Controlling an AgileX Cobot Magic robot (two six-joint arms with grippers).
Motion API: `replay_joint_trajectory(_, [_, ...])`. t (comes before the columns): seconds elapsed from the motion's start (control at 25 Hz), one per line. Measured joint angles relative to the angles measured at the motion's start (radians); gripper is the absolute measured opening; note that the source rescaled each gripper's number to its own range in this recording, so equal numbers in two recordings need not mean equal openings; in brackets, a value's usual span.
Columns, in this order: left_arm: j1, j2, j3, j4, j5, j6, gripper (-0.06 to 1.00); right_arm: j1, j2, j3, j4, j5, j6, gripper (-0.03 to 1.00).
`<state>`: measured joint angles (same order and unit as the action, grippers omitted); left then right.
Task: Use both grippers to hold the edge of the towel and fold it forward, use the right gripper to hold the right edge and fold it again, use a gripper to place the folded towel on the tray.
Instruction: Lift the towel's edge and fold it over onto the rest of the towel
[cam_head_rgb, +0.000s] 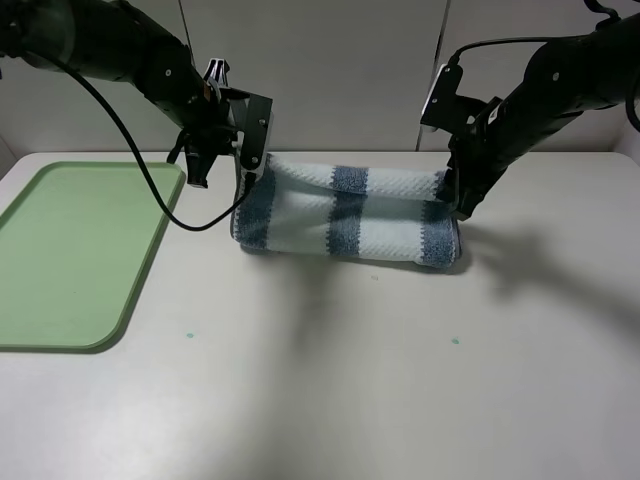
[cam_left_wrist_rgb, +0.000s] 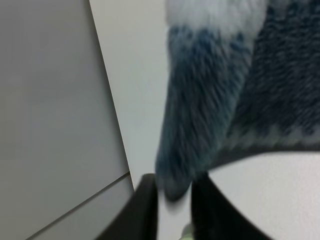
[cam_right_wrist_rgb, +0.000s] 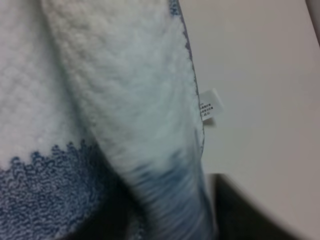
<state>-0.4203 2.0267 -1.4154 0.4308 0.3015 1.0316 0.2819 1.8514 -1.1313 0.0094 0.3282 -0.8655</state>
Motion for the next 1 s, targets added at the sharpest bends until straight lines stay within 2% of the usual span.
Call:
replay_joint_trajectory(0.08, [0.0, 0.0, 0.0, 0.001, -0.002, -0.013, 0.47, 0.0, 0.0, 0.0, 0.001, -0.026, 0.035, 0.91])
replay_joint_trajectory(0.12, [0.0, 0.0, 0.0, 0.001, -0.012, -0.027, 0.57, 0.0, 0.0, 0.0, 0.001, -0.036, 0.057, 0.95])
replay_joint_trajectory(0.24, [0.0, 0.0, 0.0, 0.001, -0.058, -0.059, 0.82, 0.0, 0.0, 0.0, 0.002, -0.06, 0.091, 0.99])
replay_joint_trajectory(0.32, [0.0, 0.0, 0.0, 0.001, -0.082, -0.066, 0.93, 0.0, 0.0, 0.0, 0.002, -0.062, 0.098, 1.0])
replay_joint_trajectory(0.48, [0.0, 0.0, 0.0, -0.003, -0.098, -0.082, 0.99, 0.0, 0.0, 0.0, 0.003, -0.062, 0.103, 1.0])
replay_joint_trajectory(0.68, [0.0, 0.0, 0.0, -0.003, -0.1, -0.136, 1.0, 0.0, 0.0, 0.0, 0.003, -0.062, 0.103, 1.0])
replay_joint_trajectory(1.0, [0.0, 0.0, 0.0, -0.004, -0.103, -0.146, 1.0, 0.0, 0.0, 0.0, 0.003, -0.062, 0.103, 1.0])
